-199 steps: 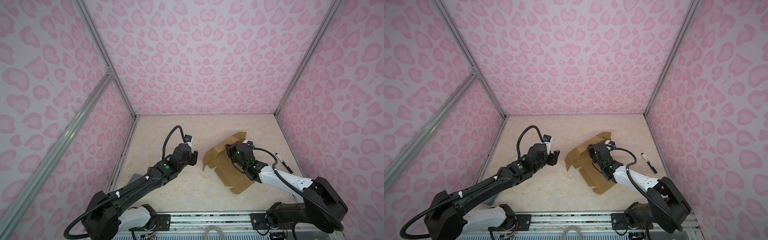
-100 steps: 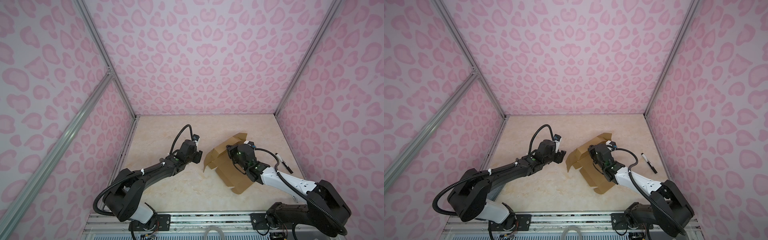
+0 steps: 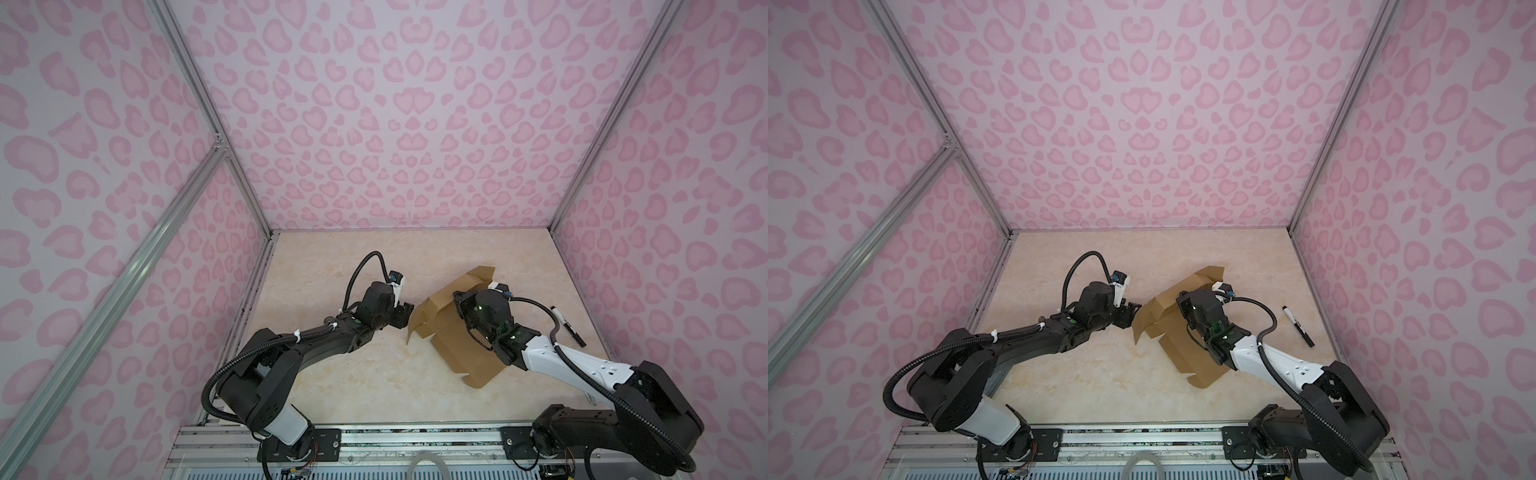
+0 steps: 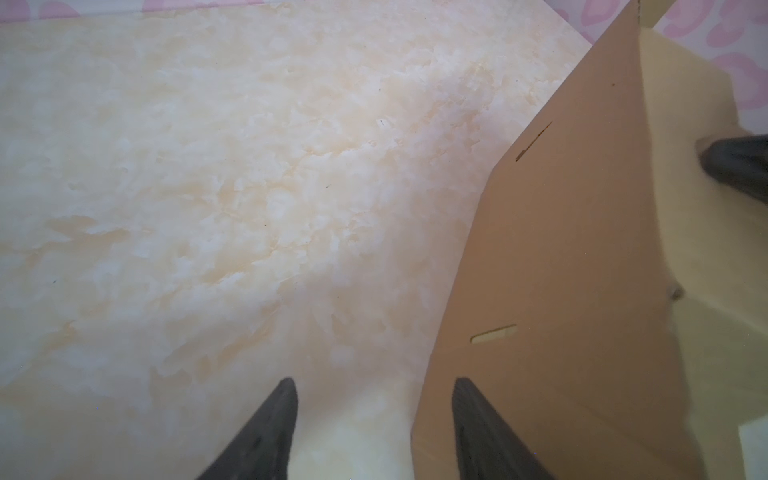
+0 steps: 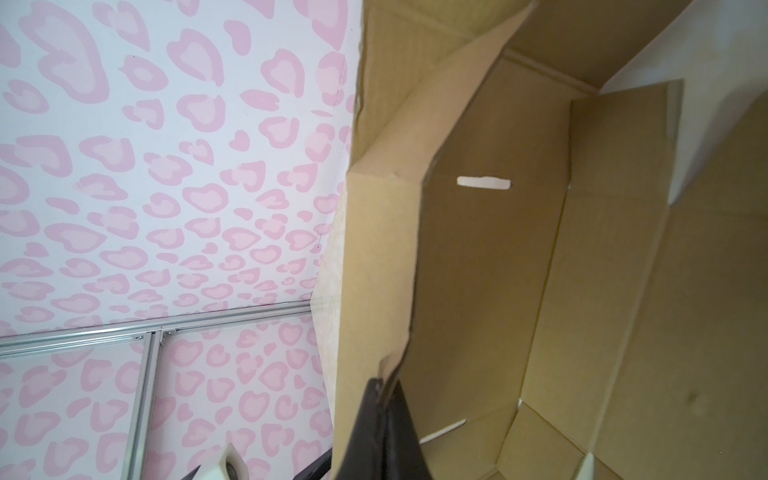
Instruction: Fold the paper box
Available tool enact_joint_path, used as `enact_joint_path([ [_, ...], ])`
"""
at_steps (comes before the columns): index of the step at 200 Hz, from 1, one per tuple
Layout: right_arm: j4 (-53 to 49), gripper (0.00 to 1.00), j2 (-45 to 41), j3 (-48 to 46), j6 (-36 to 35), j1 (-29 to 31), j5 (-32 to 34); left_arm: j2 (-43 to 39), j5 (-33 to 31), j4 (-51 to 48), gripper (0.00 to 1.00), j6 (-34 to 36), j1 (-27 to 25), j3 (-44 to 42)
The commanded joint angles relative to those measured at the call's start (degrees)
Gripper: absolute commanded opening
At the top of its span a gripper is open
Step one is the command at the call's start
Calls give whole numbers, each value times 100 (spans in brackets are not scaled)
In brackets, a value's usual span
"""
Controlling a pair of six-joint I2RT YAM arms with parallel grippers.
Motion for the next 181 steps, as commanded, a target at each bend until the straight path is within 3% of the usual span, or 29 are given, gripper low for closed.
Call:
enact_joint_path([
  [1, -336, 0, 31, -76, -79, 1, 79, -1, 75, 248, 62, -433, 1, -24],
  [93, -394, 0, -28, -76, -189, -13, 146, -18, 468, 719, 62, -1433, -76, -581],
  [181, -474, 0, -110, -99, -285, -13, 217, -86, 630, 1299, 62, -1804, -318, -942],
])
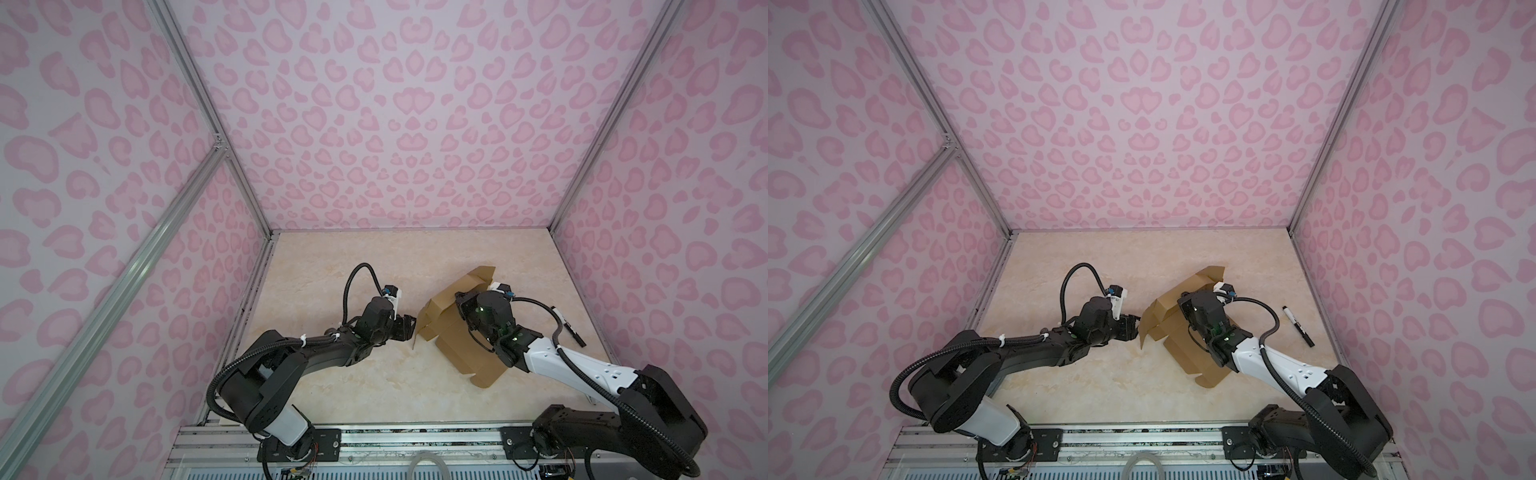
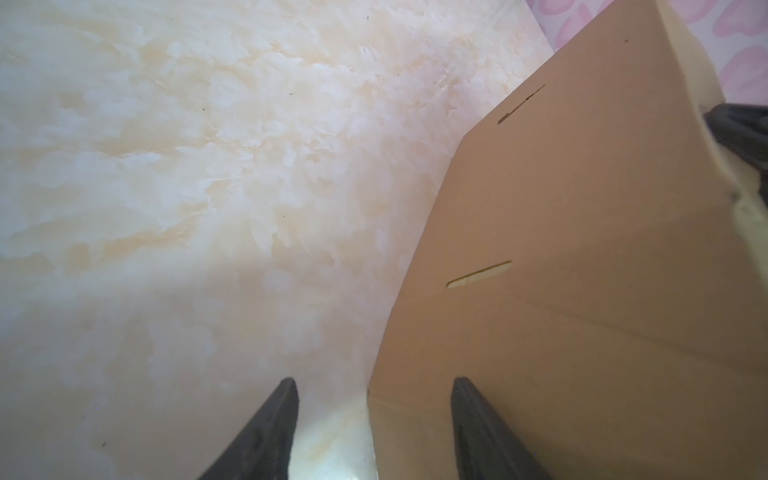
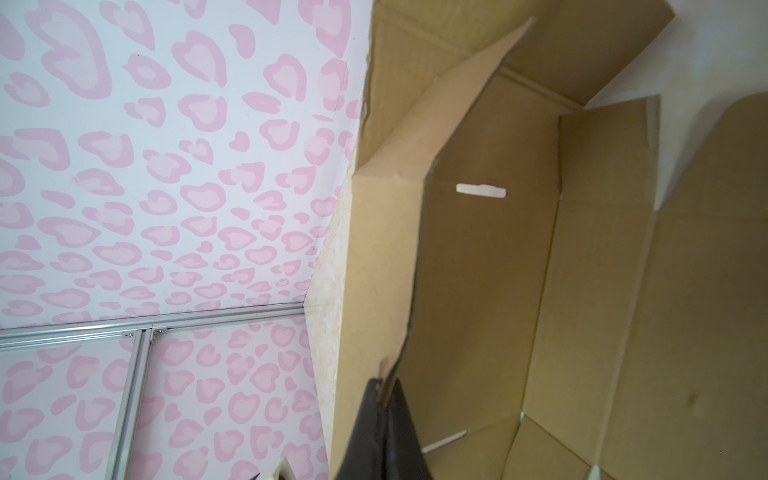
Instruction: Fold the paper box
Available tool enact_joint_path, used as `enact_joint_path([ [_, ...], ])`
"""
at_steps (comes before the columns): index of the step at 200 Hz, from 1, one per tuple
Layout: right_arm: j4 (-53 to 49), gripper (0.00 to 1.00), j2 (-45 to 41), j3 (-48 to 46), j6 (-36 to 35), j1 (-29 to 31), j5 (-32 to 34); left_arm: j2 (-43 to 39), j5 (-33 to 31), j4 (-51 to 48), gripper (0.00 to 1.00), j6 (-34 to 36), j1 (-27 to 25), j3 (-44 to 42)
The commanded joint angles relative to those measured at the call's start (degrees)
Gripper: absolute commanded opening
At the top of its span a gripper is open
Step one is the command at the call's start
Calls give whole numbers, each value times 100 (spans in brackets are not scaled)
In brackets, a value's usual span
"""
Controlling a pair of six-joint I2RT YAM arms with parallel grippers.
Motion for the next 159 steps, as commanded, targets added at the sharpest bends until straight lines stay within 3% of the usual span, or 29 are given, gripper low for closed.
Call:
enact_joint_path([
  [1, -379, 0, 35, -51, -82, -2, 114, -73, 159, 477, 62, -135, -26, -97],
  [159, -385, 0, -160, -210, -265, 38, 206, 153, 795, 1755, 58, -935, -206, -451],
])
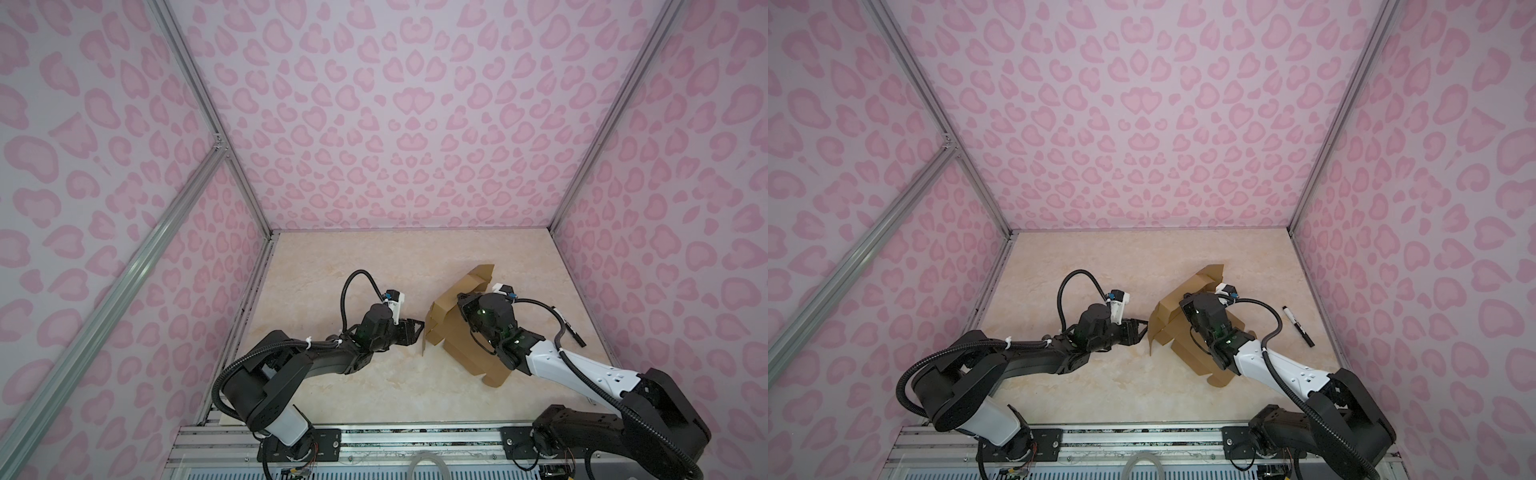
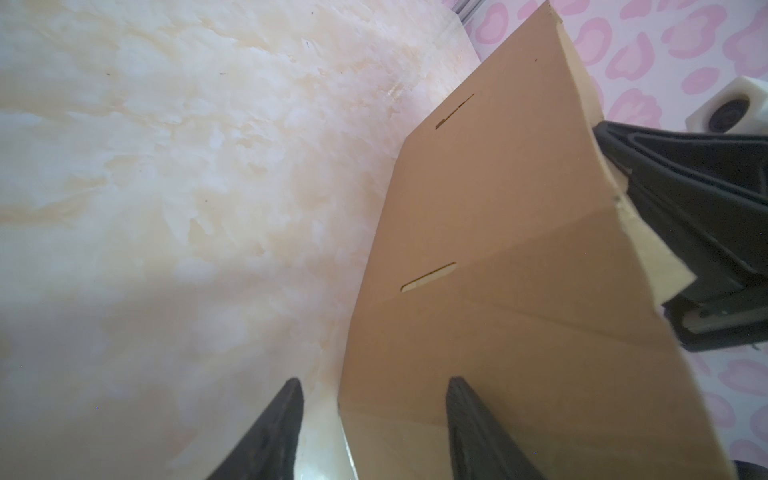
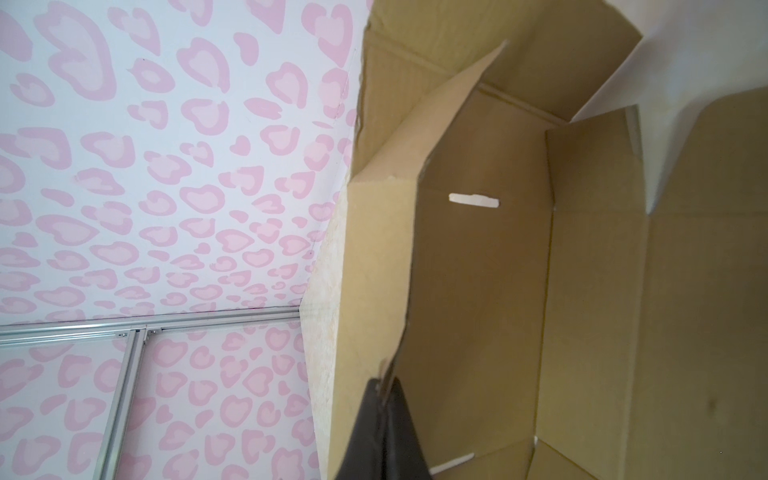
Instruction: Fold the paper box
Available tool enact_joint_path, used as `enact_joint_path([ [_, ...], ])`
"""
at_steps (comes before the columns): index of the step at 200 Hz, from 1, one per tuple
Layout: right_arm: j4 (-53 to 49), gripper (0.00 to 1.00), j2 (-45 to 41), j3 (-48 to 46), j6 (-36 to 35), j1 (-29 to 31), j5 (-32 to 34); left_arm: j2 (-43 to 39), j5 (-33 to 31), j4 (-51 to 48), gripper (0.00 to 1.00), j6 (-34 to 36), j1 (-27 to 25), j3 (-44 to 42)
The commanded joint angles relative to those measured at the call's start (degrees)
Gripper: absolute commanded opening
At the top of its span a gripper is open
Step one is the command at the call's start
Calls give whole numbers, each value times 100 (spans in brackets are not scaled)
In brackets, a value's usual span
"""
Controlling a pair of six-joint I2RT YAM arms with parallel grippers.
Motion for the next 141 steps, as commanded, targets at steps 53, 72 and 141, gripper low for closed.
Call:
enact_joint_path([
  [53, -502, 0, -87, -33, -161, 30, 196, -204, 403, 634, 58, -146, -21, -178],
  [72, -493, 0, -80, -46, -157, 27, 195, -283, 412, 662, 58, -140, -21, -269],
  [141, -326, 0, -154, -158, -157, 27, 199, -523, 773, 1012, 58, -217, -27, -438],
])
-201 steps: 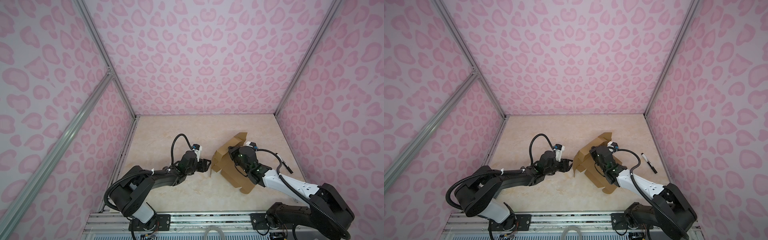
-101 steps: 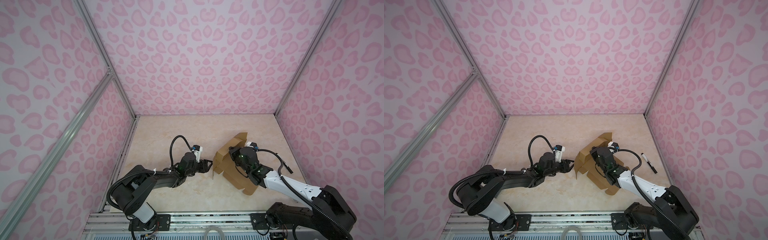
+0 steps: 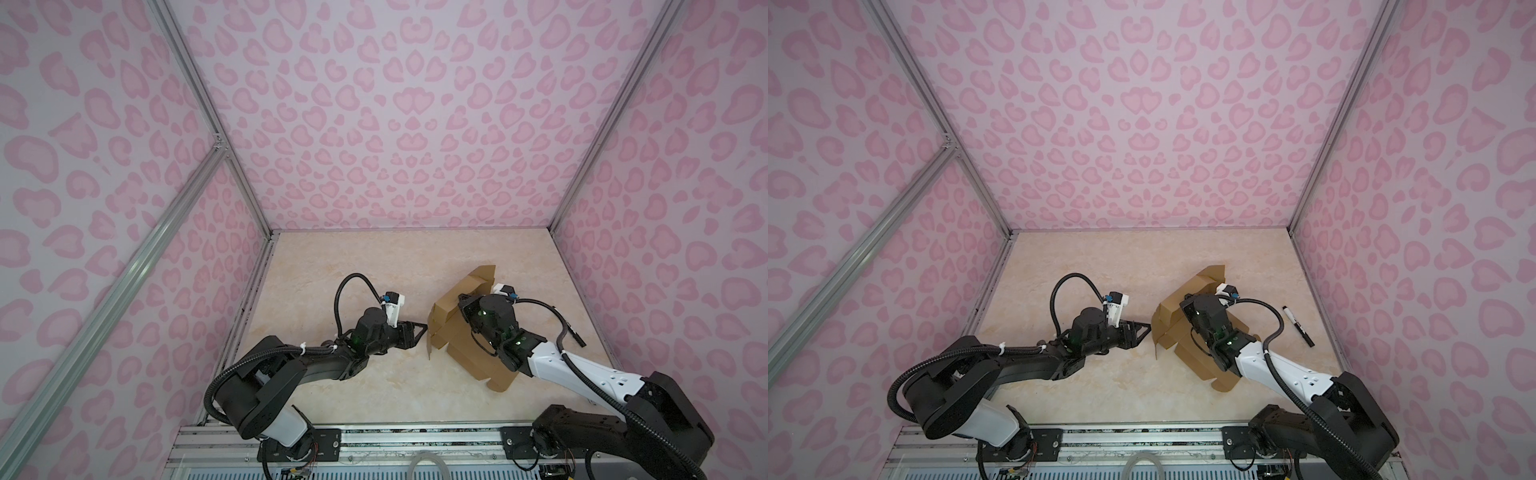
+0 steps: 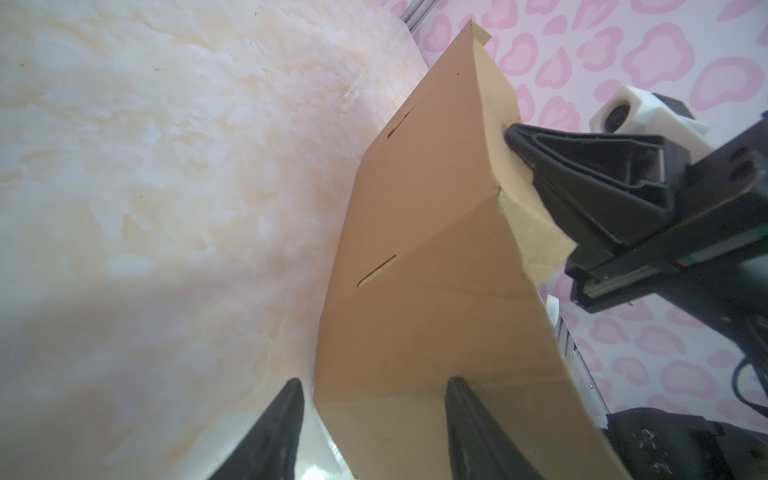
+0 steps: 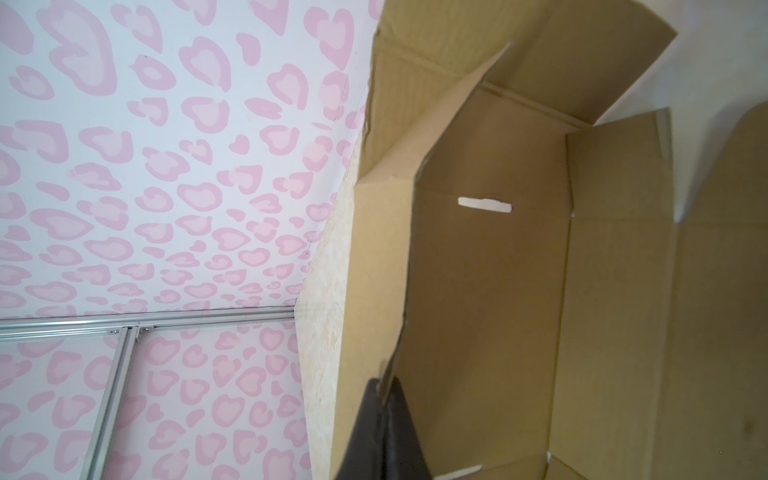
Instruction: Fold the paper box
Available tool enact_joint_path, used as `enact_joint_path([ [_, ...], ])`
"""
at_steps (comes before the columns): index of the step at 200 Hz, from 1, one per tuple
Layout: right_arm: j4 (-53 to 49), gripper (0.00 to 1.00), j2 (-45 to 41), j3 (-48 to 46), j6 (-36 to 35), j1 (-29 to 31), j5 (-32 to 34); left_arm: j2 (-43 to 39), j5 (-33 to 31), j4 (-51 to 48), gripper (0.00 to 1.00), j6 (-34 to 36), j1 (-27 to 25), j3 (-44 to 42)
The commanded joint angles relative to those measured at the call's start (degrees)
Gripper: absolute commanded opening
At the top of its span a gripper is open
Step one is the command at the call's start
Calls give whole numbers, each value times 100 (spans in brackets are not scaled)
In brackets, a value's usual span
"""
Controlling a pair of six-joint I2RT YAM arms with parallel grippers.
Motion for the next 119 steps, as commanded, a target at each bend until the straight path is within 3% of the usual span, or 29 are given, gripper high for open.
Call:
enact_joint_path([
  [1, -231, 0, -31, -119, -43, 5, 105, -187, 246, 439, 58, -24, -12, -63],
  [119, 100, 0, -212, -412, -3, 10, 91, 5, 608, 891, 57, -279, -150, -88],
])
